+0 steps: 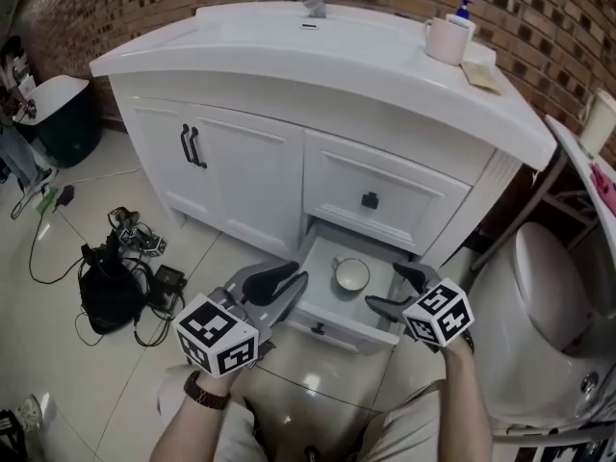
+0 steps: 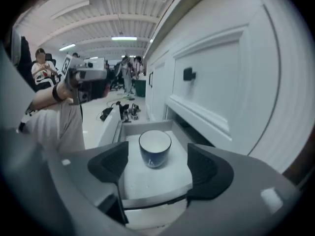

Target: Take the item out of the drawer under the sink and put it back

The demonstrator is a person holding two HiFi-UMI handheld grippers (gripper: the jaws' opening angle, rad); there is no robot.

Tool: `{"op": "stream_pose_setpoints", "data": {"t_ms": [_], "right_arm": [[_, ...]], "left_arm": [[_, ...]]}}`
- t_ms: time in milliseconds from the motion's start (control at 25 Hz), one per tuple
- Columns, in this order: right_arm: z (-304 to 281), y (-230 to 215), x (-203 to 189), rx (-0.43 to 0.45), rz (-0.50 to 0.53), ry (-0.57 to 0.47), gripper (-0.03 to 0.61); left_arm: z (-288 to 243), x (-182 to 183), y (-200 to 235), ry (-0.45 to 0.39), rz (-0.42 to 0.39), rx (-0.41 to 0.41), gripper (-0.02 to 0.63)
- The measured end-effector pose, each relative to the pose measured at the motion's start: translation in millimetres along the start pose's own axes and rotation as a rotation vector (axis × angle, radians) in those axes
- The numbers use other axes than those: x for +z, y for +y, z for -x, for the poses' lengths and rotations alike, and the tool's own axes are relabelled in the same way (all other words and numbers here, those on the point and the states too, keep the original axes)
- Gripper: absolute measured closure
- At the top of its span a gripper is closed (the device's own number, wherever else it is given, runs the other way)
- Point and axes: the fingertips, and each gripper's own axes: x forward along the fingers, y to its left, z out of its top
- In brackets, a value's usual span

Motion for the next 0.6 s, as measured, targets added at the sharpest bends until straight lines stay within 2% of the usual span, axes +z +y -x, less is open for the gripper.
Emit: {"op": "stream_pose_setpoints", "data": {"t_ms": [360, 480, 600], "right_arm": [[-60, 5, -44, 0.054, 0.152, 0.307, 0.155], [-76, 8, -40, 0.061, 0.165, 0.327, 0.125], [-89, 5, -36, 0.064, 0.159, 0.323, 0.123]], "left_arm": [[9, -4, 10, 0.027, -0.011, -0.004, 0.543], [12, -2, 12, 0.022, -0.012, -0.003, 0.543], [14, 0, 12, 0.013, -0.01, -0.002, 0.543]]}}
